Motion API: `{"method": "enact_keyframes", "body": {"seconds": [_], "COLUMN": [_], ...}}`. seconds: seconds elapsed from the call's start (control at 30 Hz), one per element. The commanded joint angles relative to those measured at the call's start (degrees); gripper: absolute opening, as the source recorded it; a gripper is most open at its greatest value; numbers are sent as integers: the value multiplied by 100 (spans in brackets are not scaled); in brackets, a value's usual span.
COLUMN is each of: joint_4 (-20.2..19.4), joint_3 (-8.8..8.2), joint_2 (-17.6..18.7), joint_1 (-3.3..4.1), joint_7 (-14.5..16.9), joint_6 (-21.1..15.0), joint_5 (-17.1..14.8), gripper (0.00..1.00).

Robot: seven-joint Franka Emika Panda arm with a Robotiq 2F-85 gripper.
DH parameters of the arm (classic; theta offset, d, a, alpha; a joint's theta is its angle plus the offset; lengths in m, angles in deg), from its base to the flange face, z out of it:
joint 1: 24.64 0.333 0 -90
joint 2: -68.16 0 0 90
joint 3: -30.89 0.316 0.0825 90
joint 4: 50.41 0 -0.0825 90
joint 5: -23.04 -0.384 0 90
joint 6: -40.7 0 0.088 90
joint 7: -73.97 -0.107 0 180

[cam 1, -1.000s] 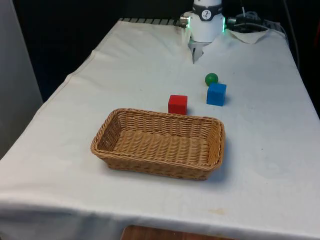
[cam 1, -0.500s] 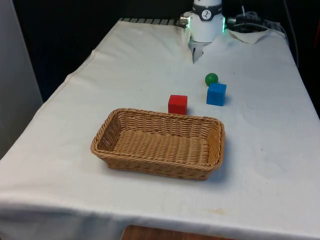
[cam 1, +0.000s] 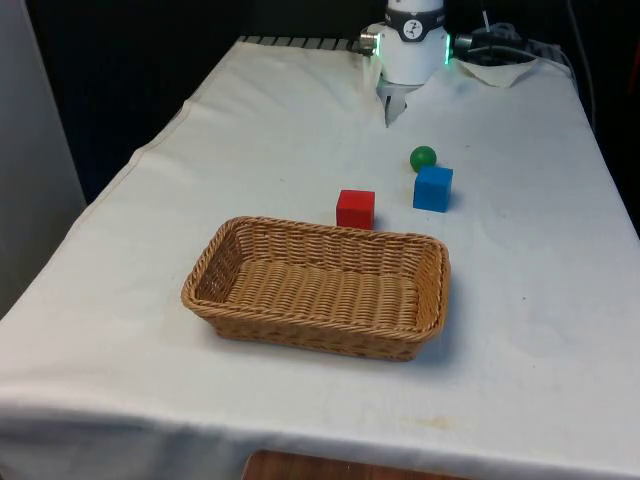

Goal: Place all non-red objects into the basket.

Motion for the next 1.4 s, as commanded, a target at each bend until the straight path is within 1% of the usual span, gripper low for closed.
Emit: {"method": "enact_keyframes", "body": {"seconds": [0.0, 0.17, 0.2, 0.23, 0.4, 0.43, 0.47, 0.63, 0.67, 0.7, 0.73, 0.97, 1.0, 1.03, 1.17, 1.2, 1.3, 1.33, 1.37], "joint_4": [-109, -338, -269, -430, -647, -630, -682, -831, -894, -848, -934, -1249, -1157, -1289, -1490, -1616, -1788, -1730, -1845], "joint_3": [23, 40, 23, 52, 80, 69, 86, 120, 138, 126, 143, 206, 189, 218, 275, 304, 350, 332, 361], "joint_2": [-80, -195, -143, -218, -229, -212, -229, -218, -223, -212, -223, -298, -235, -315, -372, -401, -441, -401, -447], "joint_1": [-11, -11, 0, -6, -11, 0, -6, 0, 0, 0, 0, 0, 0, 0, -6, -6, -6, 0, -11], "joint_7": [-103, -258, -183, -332, -521, -464, -561, -739, -802, -728, -837, -1031, -957, -1054, -1140, -1186, -1243, -1163, -1261], "joint_6": [-92, -183, -92, -269, -561, -504, -613, -859, -957, -848, -1008, -1432, -1318, -1484, -1707, -1833, -2011, -1919, -2080], "joint_5": [103, 229, 155, 252, 246, 201, 241, 218, 206, 201, 201, 229, 189, 235, 246, 252, 258, 195, 258], "gripper": [100, 100, 100, 100, 100, 100, 100, 100, 100, 100, 100, 100, 100, 100, 100, 100, 100, 100, 100]}}
